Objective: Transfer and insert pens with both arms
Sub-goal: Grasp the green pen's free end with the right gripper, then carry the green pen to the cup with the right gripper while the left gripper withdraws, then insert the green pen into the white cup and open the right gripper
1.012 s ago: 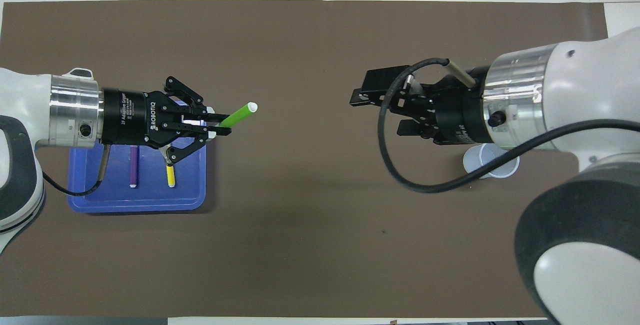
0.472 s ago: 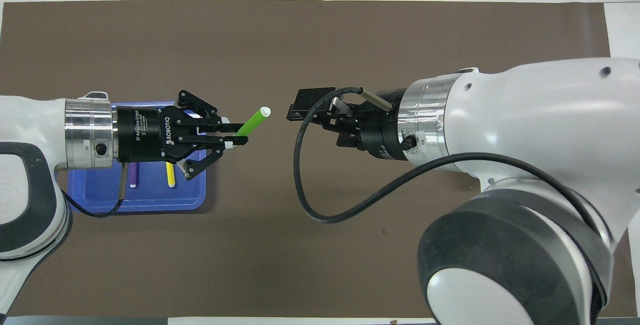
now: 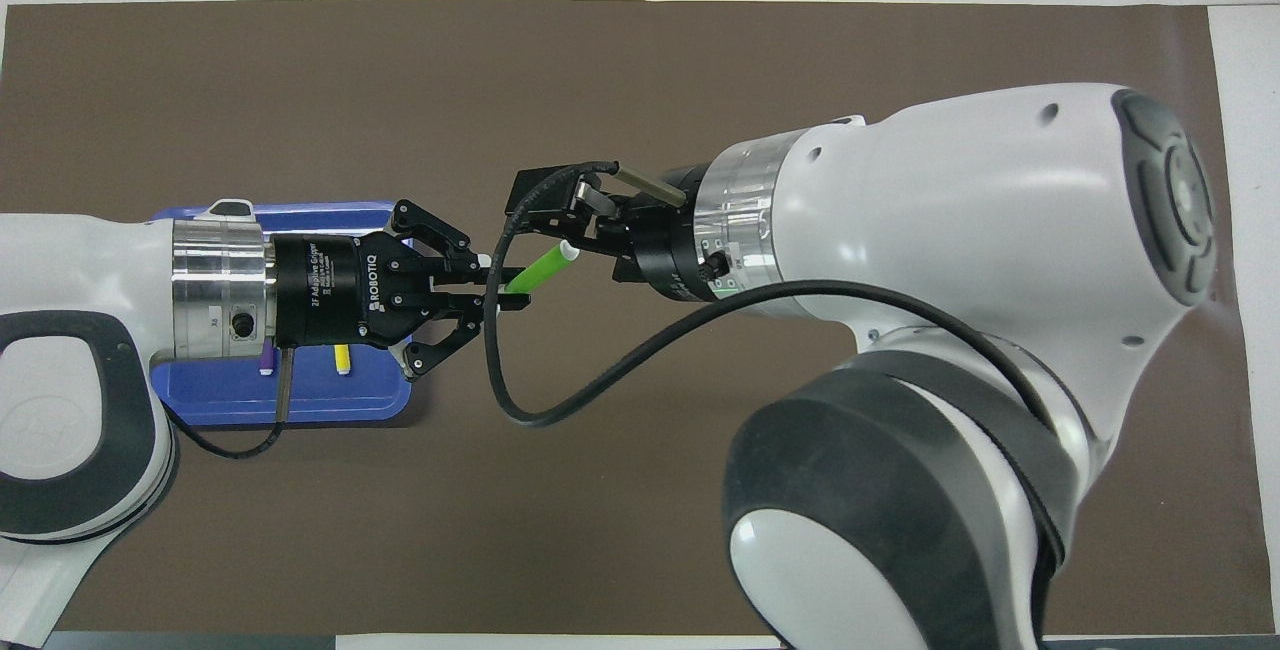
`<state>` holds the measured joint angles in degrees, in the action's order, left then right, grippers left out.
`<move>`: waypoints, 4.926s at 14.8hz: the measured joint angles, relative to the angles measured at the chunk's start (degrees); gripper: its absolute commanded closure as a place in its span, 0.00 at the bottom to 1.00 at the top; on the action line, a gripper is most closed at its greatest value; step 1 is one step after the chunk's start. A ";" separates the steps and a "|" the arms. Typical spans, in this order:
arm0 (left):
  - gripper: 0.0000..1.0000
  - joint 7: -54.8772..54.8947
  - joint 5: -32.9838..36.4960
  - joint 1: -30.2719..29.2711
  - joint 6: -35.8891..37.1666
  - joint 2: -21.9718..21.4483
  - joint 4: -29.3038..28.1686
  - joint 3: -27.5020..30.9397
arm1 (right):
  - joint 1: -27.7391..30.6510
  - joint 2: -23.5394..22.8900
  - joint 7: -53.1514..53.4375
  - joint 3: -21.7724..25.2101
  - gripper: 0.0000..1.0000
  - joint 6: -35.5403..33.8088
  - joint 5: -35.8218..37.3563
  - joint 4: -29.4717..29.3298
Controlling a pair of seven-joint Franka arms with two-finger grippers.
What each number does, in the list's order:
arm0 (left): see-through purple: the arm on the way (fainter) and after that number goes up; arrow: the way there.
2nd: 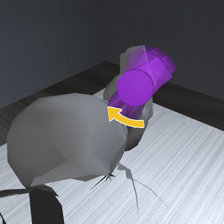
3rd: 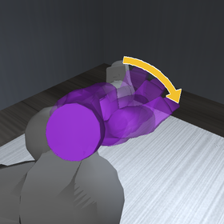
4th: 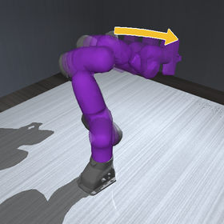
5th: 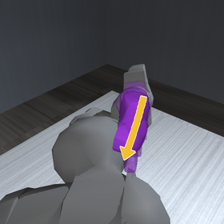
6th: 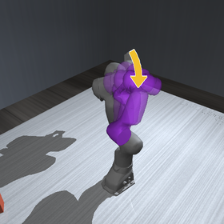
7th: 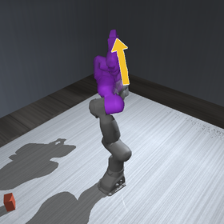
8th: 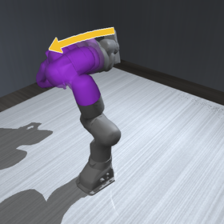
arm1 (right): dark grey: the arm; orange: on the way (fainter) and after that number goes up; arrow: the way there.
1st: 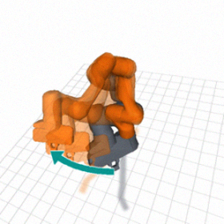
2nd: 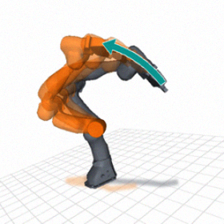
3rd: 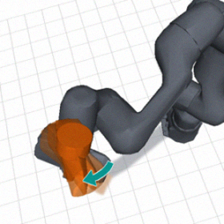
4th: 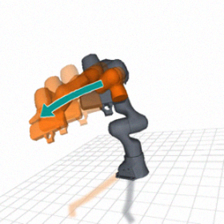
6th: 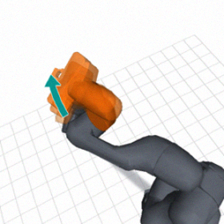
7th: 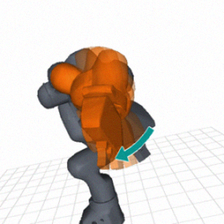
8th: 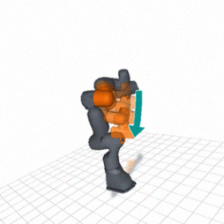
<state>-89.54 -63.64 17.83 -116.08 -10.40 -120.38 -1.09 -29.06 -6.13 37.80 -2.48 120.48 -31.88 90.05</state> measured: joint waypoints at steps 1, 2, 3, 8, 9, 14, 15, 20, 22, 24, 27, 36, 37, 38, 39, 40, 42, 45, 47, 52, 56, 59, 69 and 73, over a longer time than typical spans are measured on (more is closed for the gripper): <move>1.00 0.21 0.00 0.00 -0.04 -0.14 -0.12 0.05 | -0.31 -0.50 0.01 -0.03 0.03 -0.05 1.62 -0.36; 1.00 0.36 0.00 0.00 -0.07 -0.25 -0.19 0.08 | -0.56 -0.81 0.01 -0.04 0.04 -0.26 2.97 -0.55; 1.00 0.43 0.00 0.00 -0.11 -0.33 -0.25 0.08 | -0.66 -0.97 0.01 -0.13 0.04 -1.13 4.00 -0.74; 1.00 0.57 -0.05 0.00 -0.37 -0.39 -0.46 0.12 | -0.68 -1.03 0.01 -0.22 0.05 -6.26 6.76 -1.92; 1.00 0.59 -0.06 0.00 -0.42 -0.40 -0.50 0.12 | -0.68 -1.03 0.01 -0.22 0.05 -6.69 6.78 -2.20; 1.00 0.66 -0.09 0.00 -0.55 -0.50 -0.59 0.12 | -0.69 -1.03 0.01 -0.24 0.24 -6.84 6.79 -2.97; 1.00 0.66 -0.10 0.00 -0.61 -0.52 -0.61 0.12 | -0.75 -1.03 0.01 -0.28 0.27 -6.83 6.80 -3.01; 1.00 0.67 -0.71 0.00 -1.05 -0.59 -0.68 0.12 | -1.37 -1.03 0.01 -0.35 0.92 -5.87 6.83 -3.09; 1.00 0.67 -0.77 0.00 -1.12 -0.64 -0.69 0.13 | -1.48 -1.03 0.01 -0.43 1.00 -5.68 6.83 -3.10; 1.00 0.67 -0.85 0.01 -1.14 -0.65 -0.81 0.01 | -1.64 -1.03 0.01 -0.63 1.00 -5.16 6.96 -3.24; 1.00 0.68 -1.11 0.00 -1.66 -0.77 -0.81 0.14 | -1.72 -1.06 -0.05 -0.65 1.00 -4.13 6.97 -3.20; 0.00 0.79 -1.16 0.00 -2.22 -1.07 -0.82 0.22 | -1.85 -1.09 -0.08 -0.50 1.00 -2.06 7.53 -3.18; 0.00 0.79 -1.16 0.00 -2.22 -1.08 -0.82 0.25 | -1.85 -1.09 -0.08 -0.50 1.00 -2.06 8.59 -3.18; 0.00 0.79 -1.16 -0.02 -2.22 -1.08 -0.82 0.30 | -1.85 -1.10 -0.08 -0.49 1.00 -2.06 9.67 -3.18; 0.00 0.79 -1.16 -0.05 -2.22 -1.08 -0.82 0.39 | -1.84 -1.12 -0.08 -0.47 1.00 -2.07 10.82 -3.17; 0.00 0.79 -1.16 -0.08 -2.22 -1.08 -0.82 0.49 | -1.81 -1.17 -0.08 -0.43 1.00 -2.23 12.09 -3.11; 0.00 0.78 -1.16 -0.11 -2.22 -1.08 -0.86 0.65 | -1.59 -1.23 -0.08 -0.25 1.00 -3.95 15.28 -2.94; 0.00 0.81 -0.17 -0.24 -2.24 -1.08 -1.36 0.81 | 0.14 -0.90 -0.08 0.23 1.00 -9.49 20.69 -2.85; 0.00 0.89 4.72 -0.27 -2.23 -1.08 -1.54 0.87 | 2.77 0.79 -0.17 0.30 1.00 -11.91 25.11 -1.31; 0.00 0.88 17.95 -0.33 -2.23 -1.08 -1.54 0.99 | 10.62 9.93 -6.49 0.44 1.00 -13.00 28.02 9.98; 0.00 1.24 26.04 -1.90 -1.97 -1.05 -1.54 1.20 | 16.20 13.50 -11.90 0.55 1.00 -12.30 29.22 17.01; 0.00 8.89 27.77 -5.04 0.00 -1.05 -1.61 1.33 | 21.79 14.56 -19.88 0.57 1.00 -9.90 29.42 20.90; 0.00 52.28 39.23 -19.72 2.45 2.10 -4.03 1.66 | 34.12 19.74 -39.57 0.66 1.00 1.28 29.43 35.99; 0.00 71.70 45.55 -21.06 1.17 6.80 -4.10 1.68 | 33.89 19.82 -39.62 -0.02 1.00 3.16 29.43 38.62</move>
<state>-17.84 -18.08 -3.24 -114.91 -3.60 -124.49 0.59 4.83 13.69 -1.81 -2.51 123.64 -2.44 128.68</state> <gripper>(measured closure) 0.000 0.824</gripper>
